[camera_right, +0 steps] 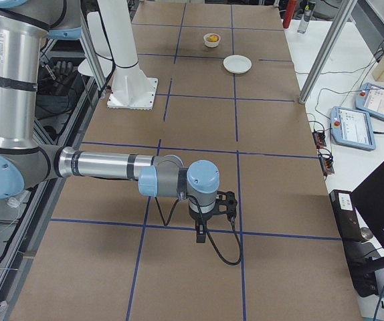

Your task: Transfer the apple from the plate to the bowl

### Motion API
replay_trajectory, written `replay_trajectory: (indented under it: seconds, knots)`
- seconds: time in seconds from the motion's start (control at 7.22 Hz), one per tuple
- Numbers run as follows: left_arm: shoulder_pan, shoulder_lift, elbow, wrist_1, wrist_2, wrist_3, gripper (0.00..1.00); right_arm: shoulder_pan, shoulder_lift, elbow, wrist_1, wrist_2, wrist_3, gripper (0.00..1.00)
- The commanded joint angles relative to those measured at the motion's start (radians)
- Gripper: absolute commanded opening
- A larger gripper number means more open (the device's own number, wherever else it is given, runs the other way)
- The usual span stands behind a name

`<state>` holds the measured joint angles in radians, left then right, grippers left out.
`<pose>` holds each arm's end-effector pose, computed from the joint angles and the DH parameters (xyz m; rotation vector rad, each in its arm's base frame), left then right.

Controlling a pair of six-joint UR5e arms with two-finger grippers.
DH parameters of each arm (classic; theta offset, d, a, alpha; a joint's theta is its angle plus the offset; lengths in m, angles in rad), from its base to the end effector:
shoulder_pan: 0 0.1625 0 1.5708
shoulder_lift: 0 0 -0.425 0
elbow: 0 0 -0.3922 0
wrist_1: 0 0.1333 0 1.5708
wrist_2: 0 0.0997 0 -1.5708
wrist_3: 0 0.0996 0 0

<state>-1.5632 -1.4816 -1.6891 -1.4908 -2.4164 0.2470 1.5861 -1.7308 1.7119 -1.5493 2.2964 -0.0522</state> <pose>-0.0553 -0.4508 0.6454 0.0536 0.8469 0.2177 0.0737 -0.4232 0.6637 0.0270 -0.7251 -0.0362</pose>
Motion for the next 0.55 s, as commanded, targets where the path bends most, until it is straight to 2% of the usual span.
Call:
replay_trajectory:
  seconds: [0.0,0.42]
  knots:
    - [-0.018,0.004,-0.008,-0.009,-0.001,0.005,1.0,0.0,0.0,0.0,-0.001,0.0,0.0,1.0]
    - [-0.084,0.003,-0.026,-0.011,0.007,0.003,1.0,0.0,-0.001,0.0,-0.001,0.0,0.0,1.0]
